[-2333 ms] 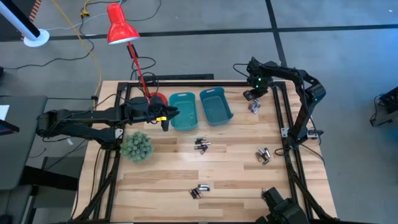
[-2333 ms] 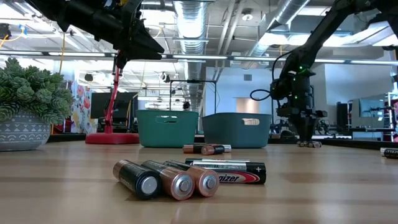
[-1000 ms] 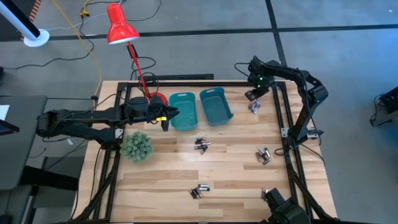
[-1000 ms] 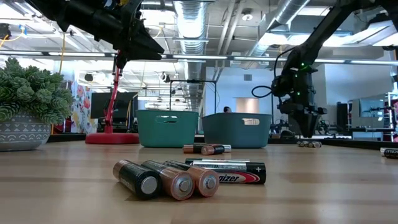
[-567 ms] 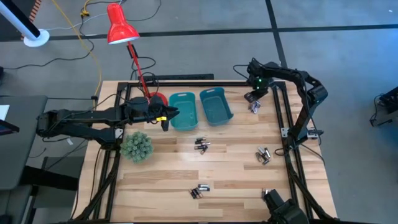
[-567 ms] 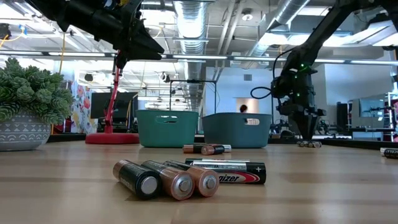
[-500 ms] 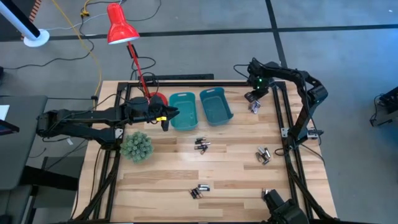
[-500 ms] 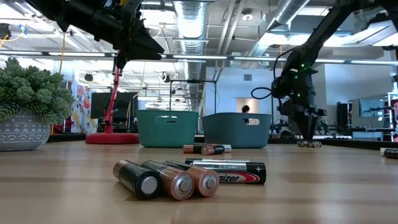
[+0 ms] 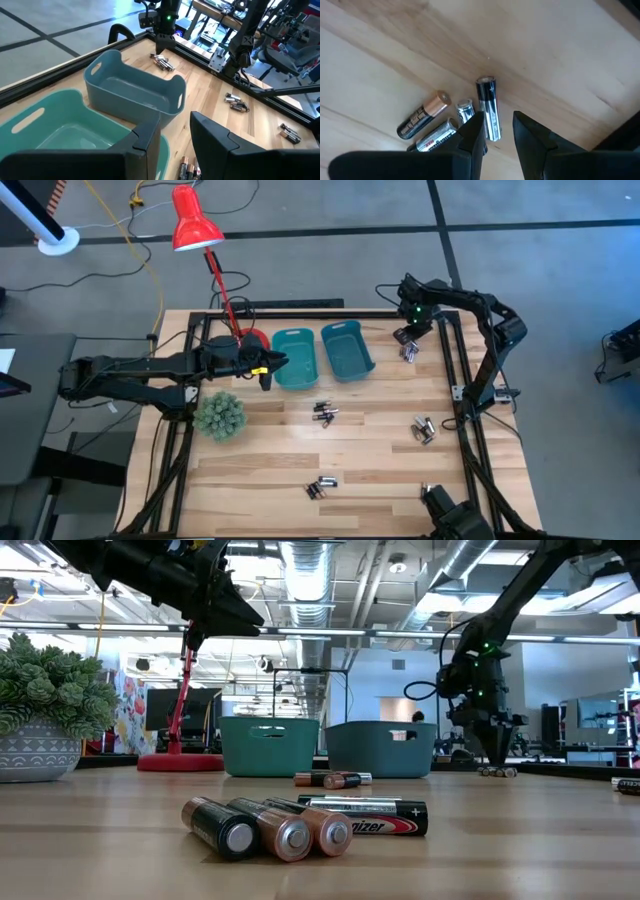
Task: Sort batteries
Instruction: Put the black and silver battery into the blue bin
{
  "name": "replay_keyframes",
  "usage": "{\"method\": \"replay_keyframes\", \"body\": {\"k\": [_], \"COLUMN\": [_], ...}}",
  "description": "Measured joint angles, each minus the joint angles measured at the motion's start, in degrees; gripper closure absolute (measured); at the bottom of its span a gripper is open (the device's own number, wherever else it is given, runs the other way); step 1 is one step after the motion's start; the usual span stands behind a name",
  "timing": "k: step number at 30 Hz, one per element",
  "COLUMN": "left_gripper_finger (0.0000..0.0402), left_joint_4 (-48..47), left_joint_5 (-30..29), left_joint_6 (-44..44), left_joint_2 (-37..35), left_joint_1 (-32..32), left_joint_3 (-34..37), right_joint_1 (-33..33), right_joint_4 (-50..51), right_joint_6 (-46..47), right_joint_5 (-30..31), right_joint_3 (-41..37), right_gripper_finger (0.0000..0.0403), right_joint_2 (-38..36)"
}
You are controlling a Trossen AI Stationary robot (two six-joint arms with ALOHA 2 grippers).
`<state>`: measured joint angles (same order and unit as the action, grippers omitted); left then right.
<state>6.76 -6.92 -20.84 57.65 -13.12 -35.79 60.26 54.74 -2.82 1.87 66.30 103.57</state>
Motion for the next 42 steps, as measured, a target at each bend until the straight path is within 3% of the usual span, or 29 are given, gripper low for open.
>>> {"method": "replay_keyframes", "body": {"k": [15, 27, 42], "left_gripper_finger": [0.03, 0.03, 0.03], "left_joint_4": [0.0, 0.0, 0.0], "left_joint_5": [0.0, 0.3, 0.3], "left_joint_6": [0.0, 0.4, 0.2], "left_joint_2": [0.0, 0.0, 0.0], "left_joint_1": [0.0, 0.0, 0.0], "left_joint_3": [0.0, 0.0, 0.0], "right_joint_1": [-3.6, -2.7, -1.5], "right_joint_4": [-1.1, -1.0, 3.7], "right_joint_6": [1.5, 1.9, 2.8], "right_joint_5": [3.3, 3.1, 3.5], "right_joint_3": [2.1, 2.2, 1.9], "right_gripper_finger": [0.0295, 0.0385, 0.0394], "right_joint_2": [5.6, 5.8, -2.0]}}
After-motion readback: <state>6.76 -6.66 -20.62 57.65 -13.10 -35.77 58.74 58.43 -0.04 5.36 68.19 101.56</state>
